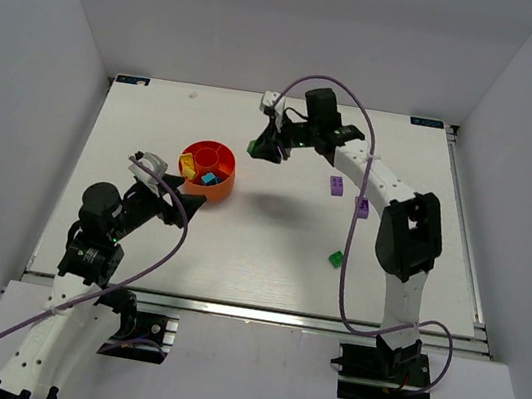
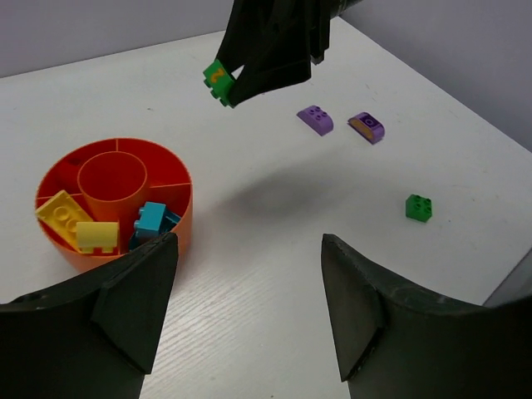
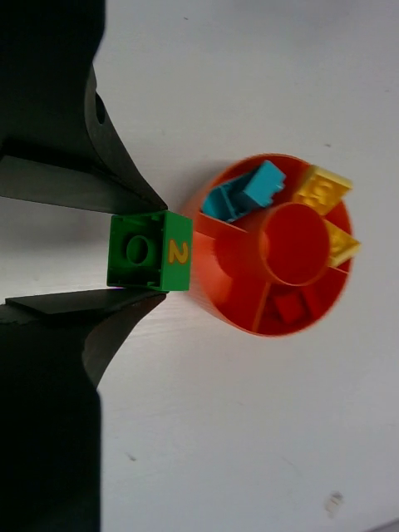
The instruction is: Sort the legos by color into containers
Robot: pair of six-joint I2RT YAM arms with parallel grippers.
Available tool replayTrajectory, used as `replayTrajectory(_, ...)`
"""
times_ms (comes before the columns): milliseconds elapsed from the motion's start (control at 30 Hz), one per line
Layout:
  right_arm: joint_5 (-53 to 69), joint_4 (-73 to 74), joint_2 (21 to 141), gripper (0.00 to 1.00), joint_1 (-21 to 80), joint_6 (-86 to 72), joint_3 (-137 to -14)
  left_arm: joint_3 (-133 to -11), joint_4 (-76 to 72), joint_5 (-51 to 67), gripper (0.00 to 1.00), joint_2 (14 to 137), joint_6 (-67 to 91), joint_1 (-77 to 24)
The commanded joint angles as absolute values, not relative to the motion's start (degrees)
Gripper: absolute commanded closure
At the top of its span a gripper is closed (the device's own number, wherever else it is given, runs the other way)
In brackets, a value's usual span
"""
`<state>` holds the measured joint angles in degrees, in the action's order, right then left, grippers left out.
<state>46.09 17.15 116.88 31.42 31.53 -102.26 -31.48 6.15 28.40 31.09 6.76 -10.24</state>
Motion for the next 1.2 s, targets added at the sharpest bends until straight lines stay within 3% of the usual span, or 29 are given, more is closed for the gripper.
replayTrajectory(0,51.15,6.87,119.70,0.91,32.42,24.44,-108.18,-30.85,8.17,22.07,0.20,30.24,5.71,-10.37)
replayTrajectory(533,54.49,-8.87,130.34,0.80,35.16,16.35,-111.01,-31.20,8.88,22.06,0.20,30.41,5.36,-10.37)
replayTrajectory(733,53.35,-9.58,132.80,0.67,35.42,16.52,-111.71,-31.20,8.70,22.32,0.20,29.97,5.45,-10.37)
replayTrajectory(833,52.74,-9.49,133.42,0.56,35.68,17.40,-111.62,-31.20,8.70,22.67,0.19,29.97,5.45,-10.37)
replayTrajectory(1167,52.21,-9.23,134.21,0.38,36.30,18.11,-111.53,-31.20,8.35,24.69,0.19,31.29,5.89,-10.37)
